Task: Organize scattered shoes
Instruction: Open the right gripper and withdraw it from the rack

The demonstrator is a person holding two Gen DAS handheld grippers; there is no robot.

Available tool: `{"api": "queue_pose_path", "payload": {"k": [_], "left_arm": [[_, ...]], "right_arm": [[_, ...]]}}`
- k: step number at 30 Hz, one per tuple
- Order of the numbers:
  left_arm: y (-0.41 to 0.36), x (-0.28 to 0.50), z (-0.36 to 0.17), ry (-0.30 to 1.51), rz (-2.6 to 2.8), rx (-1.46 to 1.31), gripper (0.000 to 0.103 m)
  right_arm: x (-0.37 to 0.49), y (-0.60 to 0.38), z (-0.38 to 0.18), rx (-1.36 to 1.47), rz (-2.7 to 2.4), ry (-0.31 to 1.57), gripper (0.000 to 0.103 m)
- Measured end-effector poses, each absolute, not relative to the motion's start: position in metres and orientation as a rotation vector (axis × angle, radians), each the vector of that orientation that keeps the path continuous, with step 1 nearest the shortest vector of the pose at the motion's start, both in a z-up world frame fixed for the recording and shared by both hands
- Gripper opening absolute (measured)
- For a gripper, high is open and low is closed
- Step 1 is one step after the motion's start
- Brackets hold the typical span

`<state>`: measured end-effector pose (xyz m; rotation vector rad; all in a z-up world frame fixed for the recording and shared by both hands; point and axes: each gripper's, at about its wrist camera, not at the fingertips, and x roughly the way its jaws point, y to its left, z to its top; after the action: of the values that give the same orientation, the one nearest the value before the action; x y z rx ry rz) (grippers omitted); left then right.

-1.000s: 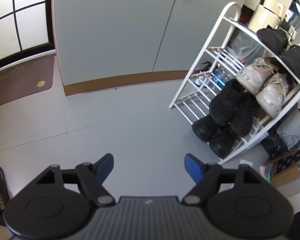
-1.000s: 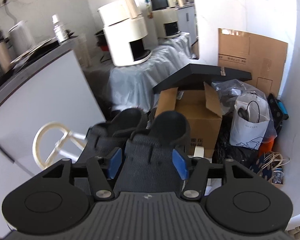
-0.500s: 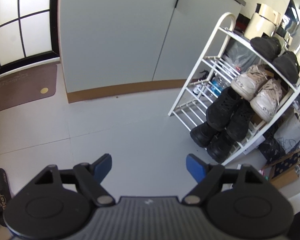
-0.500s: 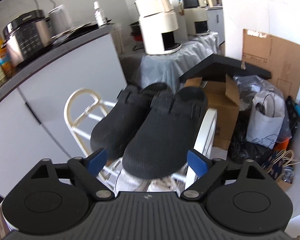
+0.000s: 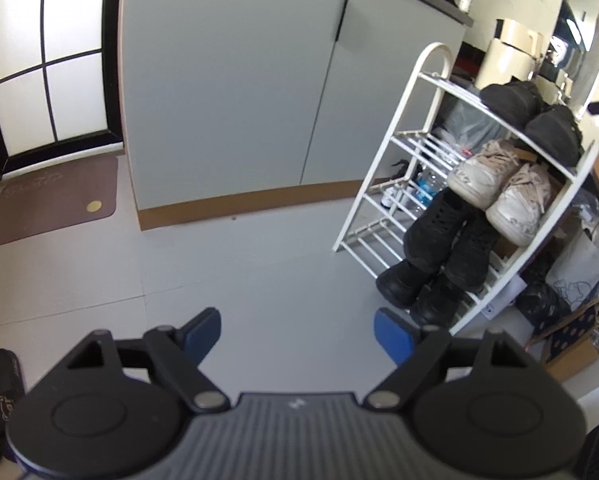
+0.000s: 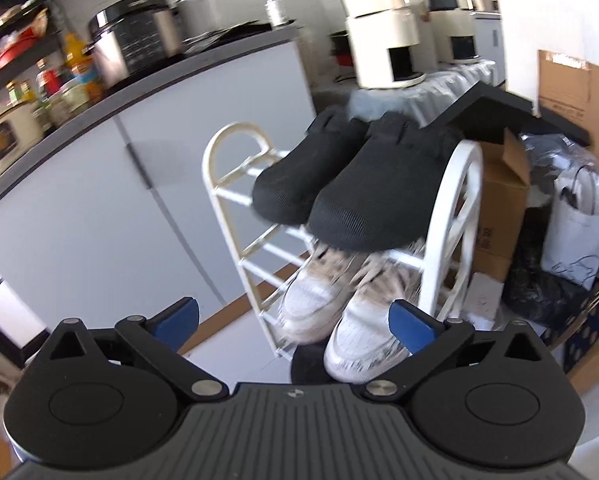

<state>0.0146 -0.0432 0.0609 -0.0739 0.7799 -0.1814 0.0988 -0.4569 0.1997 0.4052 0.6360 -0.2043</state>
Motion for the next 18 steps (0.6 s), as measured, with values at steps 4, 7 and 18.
{"api": "queue_pose_path", "payload": {"k": [4,7,18], "left_arm": [[-0.048,0.008,0.06,0.771,-0.182,-0.032,0.086],[-0.048,0.005,0.058,0.771,-0.173,-0.029,0.086],[-0.057,0.003,0.059,0.757,-0.155,-0.038,0.086]], "right_arm": [[0.084,-0.448,0.182,0.405,-0.174,0.648,0.103],[0.073,-0.442,0.169,0.412,-0.154,0.656,0.103],[0.045,-0.418,0.127,0.344,-0.1,0.645,0.103]]}}
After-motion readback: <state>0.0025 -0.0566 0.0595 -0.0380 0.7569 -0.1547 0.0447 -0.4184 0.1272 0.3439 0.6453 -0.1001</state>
